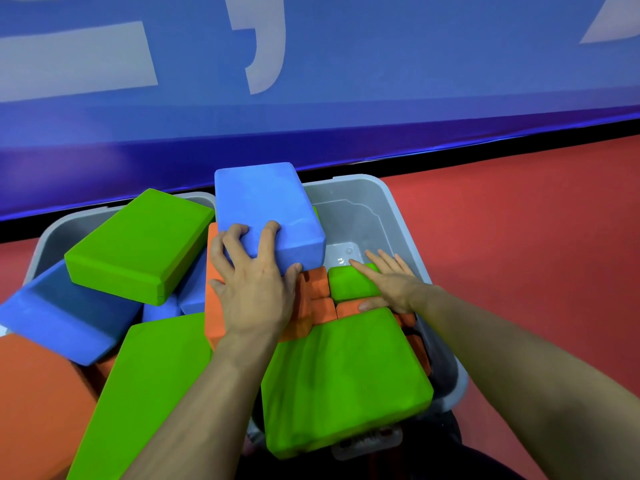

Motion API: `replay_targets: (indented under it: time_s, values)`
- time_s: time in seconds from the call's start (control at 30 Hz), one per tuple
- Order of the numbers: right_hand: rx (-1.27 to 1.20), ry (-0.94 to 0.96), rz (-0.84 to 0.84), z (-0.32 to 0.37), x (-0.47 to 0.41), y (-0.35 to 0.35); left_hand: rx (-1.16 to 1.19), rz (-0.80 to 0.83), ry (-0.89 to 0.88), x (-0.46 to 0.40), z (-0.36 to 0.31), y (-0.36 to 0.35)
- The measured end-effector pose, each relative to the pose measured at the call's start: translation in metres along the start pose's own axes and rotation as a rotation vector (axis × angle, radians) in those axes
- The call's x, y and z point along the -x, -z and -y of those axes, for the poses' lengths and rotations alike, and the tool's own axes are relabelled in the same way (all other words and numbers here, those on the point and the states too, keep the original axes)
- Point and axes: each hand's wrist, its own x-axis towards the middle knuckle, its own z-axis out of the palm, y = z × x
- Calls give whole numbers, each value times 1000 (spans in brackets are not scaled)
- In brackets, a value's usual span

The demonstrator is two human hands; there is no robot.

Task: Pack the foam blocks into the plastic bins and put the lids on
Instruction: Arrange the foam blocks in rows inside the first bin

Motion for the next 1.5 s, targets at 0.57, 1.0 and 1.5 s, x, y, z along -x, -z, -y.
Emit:
replay_targets:
  time_s: [0.57, 1.0, 1.5]
  values:
    - [-175, 137, -48, 41, -30, 10, -18, 9, -7, -1, 2, -2]
    - [-178, 92, -139, 57, -37, 3, -38, 7, -8, -2, -1, 0]
    - [-97, 211, 39, 37, -43, 16, -51, 8, -16, -2, 1, -1]
